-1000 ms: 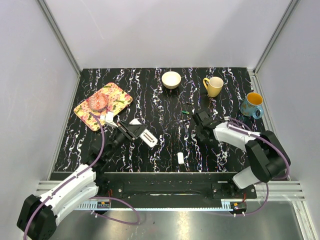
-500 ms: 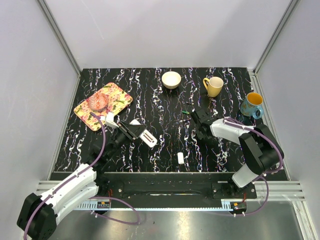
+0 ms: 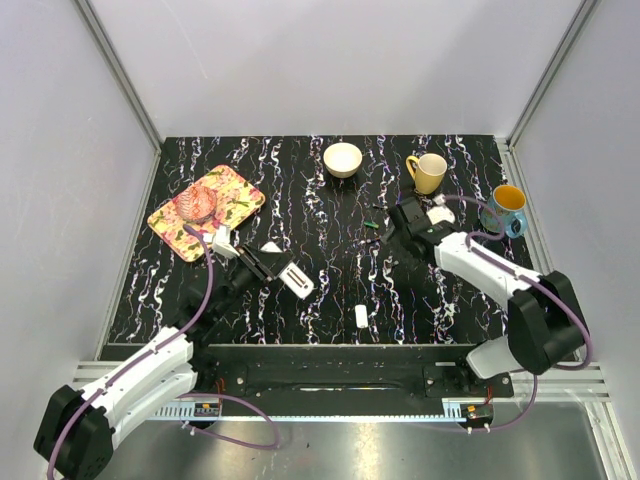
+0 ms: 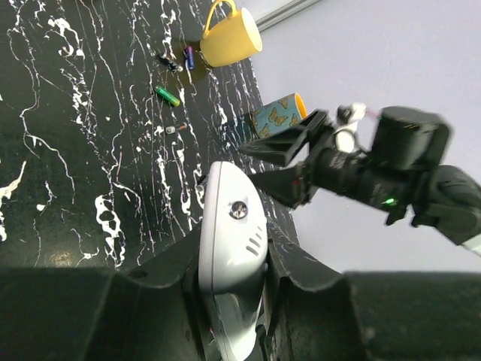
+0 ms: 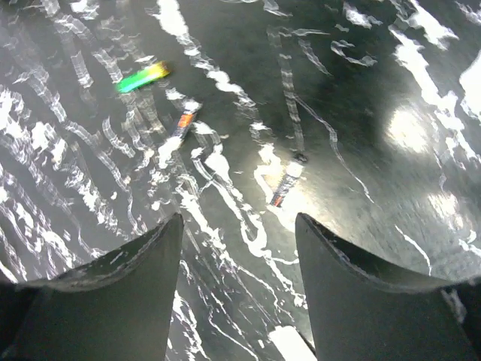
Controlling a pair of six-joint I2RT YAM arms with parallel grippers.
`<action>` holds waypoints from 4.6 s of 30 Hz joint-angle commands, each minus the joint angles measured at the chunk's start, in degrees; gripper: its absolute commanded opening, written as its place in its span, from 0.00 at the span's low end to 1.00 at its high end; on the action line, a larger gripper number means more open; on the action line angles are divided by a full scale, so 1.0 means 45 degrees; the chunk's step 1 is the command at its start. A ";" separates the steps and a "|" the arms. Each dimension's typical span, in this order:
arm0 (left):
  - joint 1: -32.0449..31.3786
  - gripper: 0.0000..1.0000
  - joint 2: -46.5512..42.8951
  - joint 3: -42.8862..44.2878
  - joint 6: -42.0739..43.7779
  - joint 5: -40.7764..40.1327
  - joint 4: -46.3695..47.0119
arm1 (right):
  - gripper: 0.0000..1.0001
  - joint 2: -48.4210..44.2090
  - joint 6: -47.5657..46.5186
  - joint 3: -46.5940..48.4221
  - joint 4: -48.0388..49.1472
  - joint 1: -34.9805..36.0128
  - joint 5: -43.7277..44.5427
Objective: Load the batteries into the remote control
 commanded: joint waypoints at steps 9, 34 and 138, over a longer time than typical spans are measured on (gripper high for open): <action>0.0014 0.00 0.0514 0.0569 0.0776 0.0677 0.0406 | 0.68 0.1903 -1.2934 0.1179 0.0522 0.0008 -0.3736; -0.0162 0.00 0.1177 0.1058 0.1069 0.1048 0.0229 | 0.68 0.3797 -1.4693 0.2214 0.0074 -0.0871 -0.4147; -0.0455 0.00 0.0592 0.0687 0.1011 0.0580 -0.0181 | 0.46 0.2507 -1.4712 0.2312 -0.2055 0.0418 -0.3991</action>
